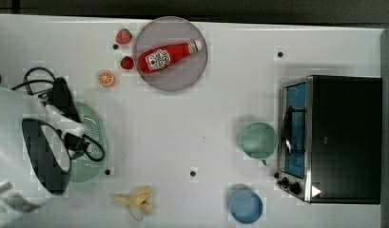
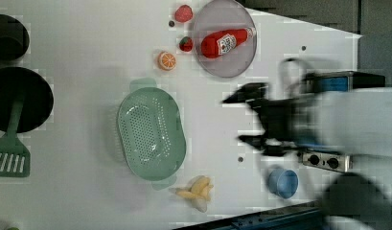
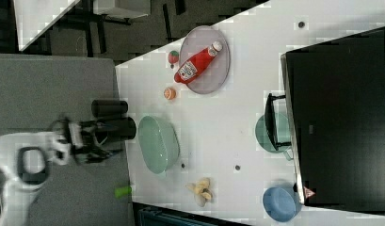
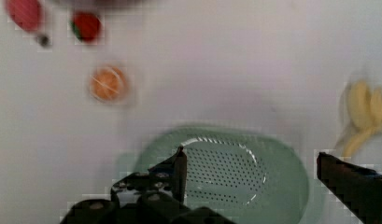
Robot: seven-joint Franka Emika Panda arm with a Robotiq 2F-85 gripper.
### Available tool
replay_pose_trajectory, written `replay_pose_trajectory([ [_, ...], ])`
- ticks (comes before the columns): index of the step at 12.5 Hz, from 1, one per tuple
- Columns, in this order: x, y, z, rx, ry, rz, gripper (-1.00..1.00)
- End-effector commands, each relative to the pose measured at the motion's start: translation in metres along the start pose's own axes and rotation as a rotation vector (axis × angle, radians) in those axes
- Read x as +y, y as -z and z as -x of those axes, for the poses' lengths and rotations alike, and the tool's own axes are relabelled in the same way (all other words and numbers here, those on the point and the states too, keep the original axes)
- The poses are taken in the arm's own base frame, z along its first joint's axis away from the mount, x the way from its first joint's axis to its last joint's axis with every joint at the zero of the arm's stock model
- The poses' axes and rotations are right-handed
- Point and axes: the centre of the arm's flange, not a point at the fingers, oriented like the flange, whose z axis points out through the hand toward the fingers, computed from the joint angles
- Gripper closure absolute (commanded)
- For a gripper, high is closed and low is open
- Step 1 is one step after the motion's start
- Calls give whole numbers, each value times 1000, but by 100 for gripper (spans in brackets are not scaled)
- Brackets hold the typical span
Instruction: Drag strainer right to left.
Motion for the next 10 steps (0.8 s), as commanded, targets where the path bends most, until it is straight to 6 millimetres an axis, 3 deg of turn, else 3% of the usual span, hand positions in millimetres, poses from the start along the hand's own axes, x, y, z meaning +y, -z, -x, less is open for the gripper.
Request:
replay_pose_trajectory([
  [1, 22, 35, -121, 11, 85, 16, -100],
  [4, 65, 84, -212, -6, 140, -23, -100],
  [6, 98, 103, -263, -15, 115, -33, -100],
  [8, 124, 114, -295, -15, 163, -33, -100],
  [10, 138, 120, -311, 9, 243, -22, -100],
])
